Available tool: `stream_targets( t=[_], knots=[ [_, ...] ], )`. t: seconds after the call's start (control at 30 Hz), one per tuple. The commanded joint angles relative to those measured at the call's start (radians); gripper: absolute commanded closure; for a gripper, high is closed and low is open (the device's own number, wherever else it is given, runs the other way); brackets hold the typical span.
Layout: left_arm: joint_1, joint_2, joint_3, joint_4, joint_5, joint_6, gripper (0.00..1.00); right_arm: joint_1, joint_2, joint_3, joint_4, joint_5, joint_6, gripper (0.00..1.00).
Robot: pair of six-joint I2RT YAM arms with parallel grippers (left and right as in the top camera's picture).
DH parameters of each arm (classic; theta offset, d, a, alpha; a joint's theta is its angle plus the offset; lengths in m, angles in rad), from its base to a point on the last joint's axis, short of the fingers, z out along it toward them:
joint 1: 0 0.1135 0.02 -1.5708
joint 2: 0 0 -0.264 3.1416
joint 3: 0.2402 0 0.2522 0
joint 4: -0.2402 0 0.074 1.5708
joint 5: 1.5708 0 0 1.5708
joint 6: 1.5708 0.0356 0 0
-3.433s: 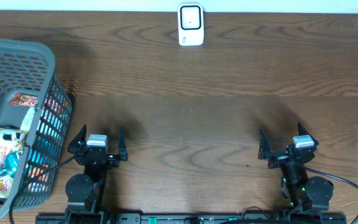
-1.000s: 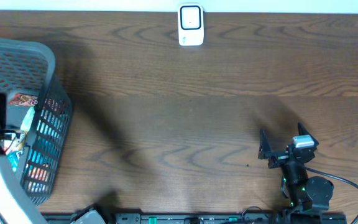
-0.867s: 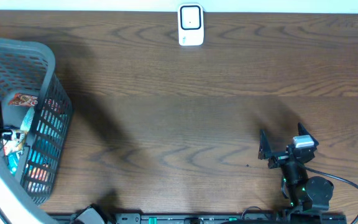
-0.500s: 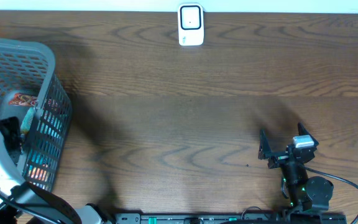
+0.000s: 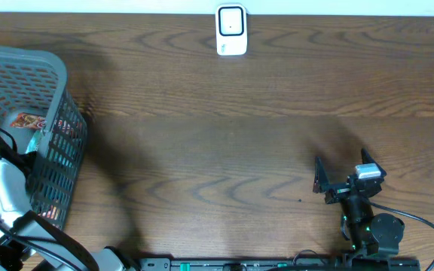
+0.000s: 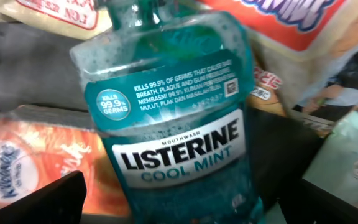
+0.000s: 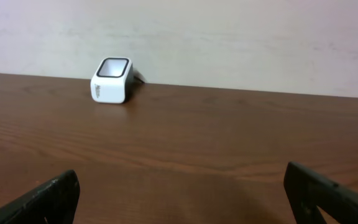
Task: Scan the item barcode
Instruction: 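Reach the left gripper into the basket toward the Listerine bottle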
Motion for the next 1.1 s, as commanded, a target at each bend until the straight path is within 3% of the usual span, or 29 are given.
stream_targets(
  t=[0.0, 0.17, 0.3, 0.5, 0.67, 0.7, 0.8, 1.07],
  knots=[
    [0.005, -0.005, -0.054, 0.045, -0.006, -0.002, 0.02, 0.004, -0.005, -0.004, -0.001, 0.002, -0.001, 0.01],
    [0.005, -0.005, -0.115, 0.124, -0.008, -0.001, 0.02, 0.004, -0.005, -0.004, -0.001, 0.002, -0.001, 0.01],
    [0.005, -0.005, -0.153, 0.196, -0.007, 0.008, 0.2, 0.004, -0.005, -0.004, -0.001, 0.002, -0.001, 0.01],
    [0.005, 0.005, -0.159, 0.245, -0.006, 0.08, 0.25, 0.004, -0.005, -0.004, -0.001, 0.002, -0.001, 0.01],
    [0.005, 0.013, -0.159, 0.261, -0.006, 0.107, 0.52, 0.004, -0.005, -0.004, -0.001, 0.002, -0.001, 0.01],
    [0.005, 0.012, -0.158, 0.277, -0.006, 0.135, 0.62, 0.004, -0.005, -0.004, -0.001, 0.002, -0.001, 0.01],
    [0.005, 0.003, -0.154, 0.291, -0.003, 0.179, 0.69, 0.004, -0.005, -0.004, -0.001, 0.002, -0.001, 0.01],
    [0.005, -0.162, -0.126, 0.294, 0.024, 0.27, 0.73, 0.004, -0.005, -0.004, -0.001, 0.002, -0.001, 0.01]
  ],
)
